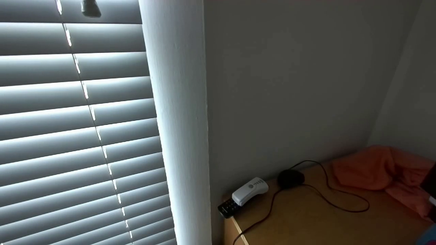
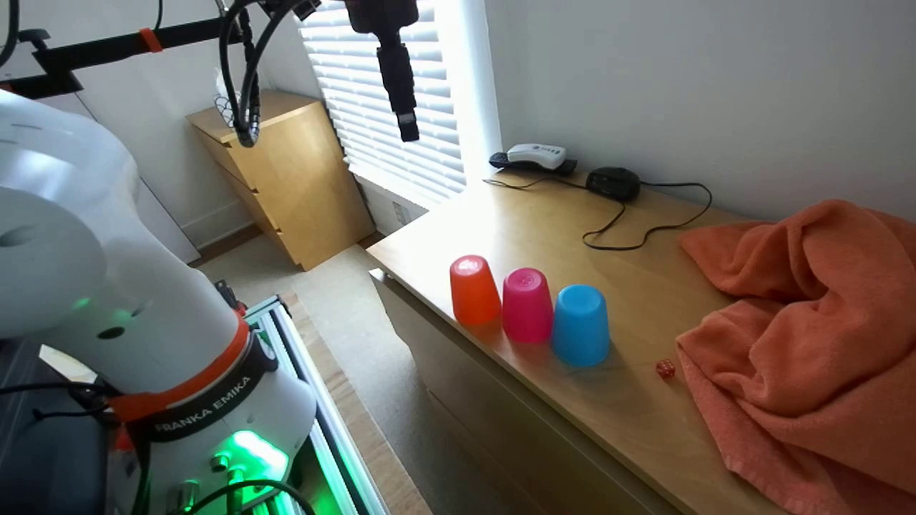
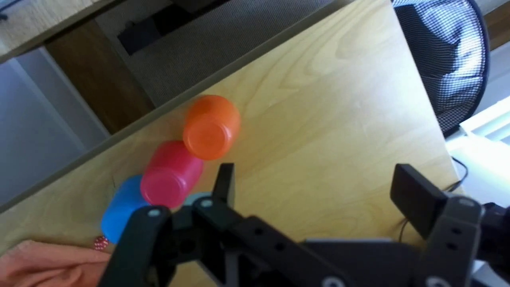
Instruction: Move the cups forward then stack them
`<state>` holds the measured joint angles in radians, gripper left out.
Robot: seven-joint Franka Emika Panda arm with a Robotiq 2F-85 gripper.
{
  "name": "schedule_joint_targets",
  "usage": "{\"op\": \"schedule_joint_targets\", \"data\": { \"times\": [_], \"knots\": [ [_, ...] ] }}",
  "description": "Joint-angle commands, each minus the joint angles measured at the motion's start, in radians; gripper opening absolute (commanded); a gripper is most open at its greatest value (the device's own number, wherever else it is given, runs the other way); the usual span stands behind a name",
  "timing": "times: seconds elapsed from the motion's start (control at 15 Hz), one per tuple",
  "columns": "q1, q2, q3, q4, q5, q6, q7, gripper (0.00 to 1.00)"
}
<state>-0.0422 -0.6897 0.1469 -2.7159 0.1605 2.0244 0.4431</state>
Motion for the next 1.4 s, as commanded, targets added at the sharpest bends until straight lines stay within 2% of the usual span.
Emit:
{"op": "schedule_joint_targets", "data": {
  "times": [0.0, 0.07, 0.4, 0.47, 0.87, 1.33],
  "knots": [
    [-0.048, -0.003, -0.05, -0.08, -0.02, 0.047, -0.026, 1.0],
    [-0.068, 0.038, -0.06, -0.041, -0.041, 0.038, -0.037, 1.0],
    [-0.138, 0.044, -0.122, -0.042, -0.075, 0.05, -0.044, 1.0],
    [-0.115, 0.045, -0.103, -0.039, -0.065, 0.031, -0.037, 1.0],
    [-0.118, 0.046, -0.104, -0.035, -0.066, 0.031, -0.037, 1.0],
    [-0.122, 0.239, -0.148, -0.036, -0.04, 0.075, -0.068, 1.0]
  ]
}}
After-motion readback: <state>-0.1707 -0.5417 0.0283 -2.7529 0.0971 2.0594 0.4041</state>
